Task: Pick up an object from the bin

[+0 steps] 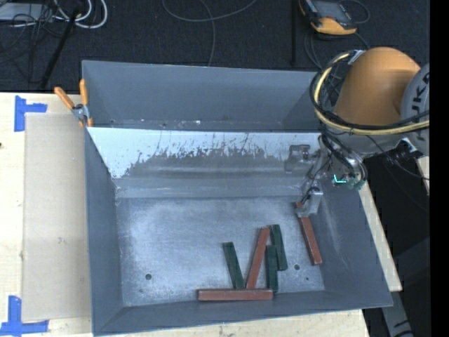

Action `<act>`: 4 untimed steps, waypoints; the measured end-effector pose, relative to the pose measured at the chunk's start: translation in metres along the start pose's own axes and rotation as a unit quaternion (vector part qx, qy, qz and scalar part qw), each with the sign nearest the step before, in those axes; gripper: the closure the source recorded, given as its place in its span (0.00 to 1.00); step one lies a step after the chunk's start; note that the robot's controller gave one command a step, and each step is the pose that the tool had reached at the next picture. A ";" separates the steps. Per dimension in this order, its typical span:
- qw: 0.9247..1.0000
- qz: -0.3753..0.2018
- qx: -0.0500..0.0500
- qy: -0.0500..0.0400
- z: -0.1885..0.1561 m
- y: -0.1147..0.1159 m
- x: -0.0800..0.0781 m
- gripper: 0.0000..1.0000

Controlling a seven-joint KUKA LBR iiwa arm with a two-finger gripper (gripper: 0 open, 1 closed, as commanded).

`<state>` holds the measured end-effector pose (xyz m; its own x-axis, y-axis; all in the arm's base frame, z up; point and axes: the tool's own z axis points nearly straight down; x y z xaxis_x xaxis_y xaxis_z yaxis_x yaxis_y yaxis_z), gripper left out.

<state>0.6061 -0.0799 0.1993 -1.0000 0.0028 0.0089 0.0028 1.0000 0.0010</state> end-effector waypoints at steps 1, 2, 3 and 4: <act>0.996 -0.094 -0.001 0.000 0.116 0.033 0.043 0.00; 0.994 -0.105 0.000 -0.004 0.130 0.022 0.029 0.00; 0.994 -0.111 0.001 -0.005 0.129 0.026 0.030 0.00; 0.987 -0.160 0.001 -0.006 0.129 0.040 0.024 0.00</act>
Offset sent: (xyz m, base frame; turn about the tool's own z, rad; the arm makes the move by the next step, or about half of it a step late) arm -0.0414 0.0318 -0.1109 -0.1888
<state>0.5813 -0.0398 0.0707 -0.9498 -0.3129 -0.0036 -0.3129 0.9498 -0.0010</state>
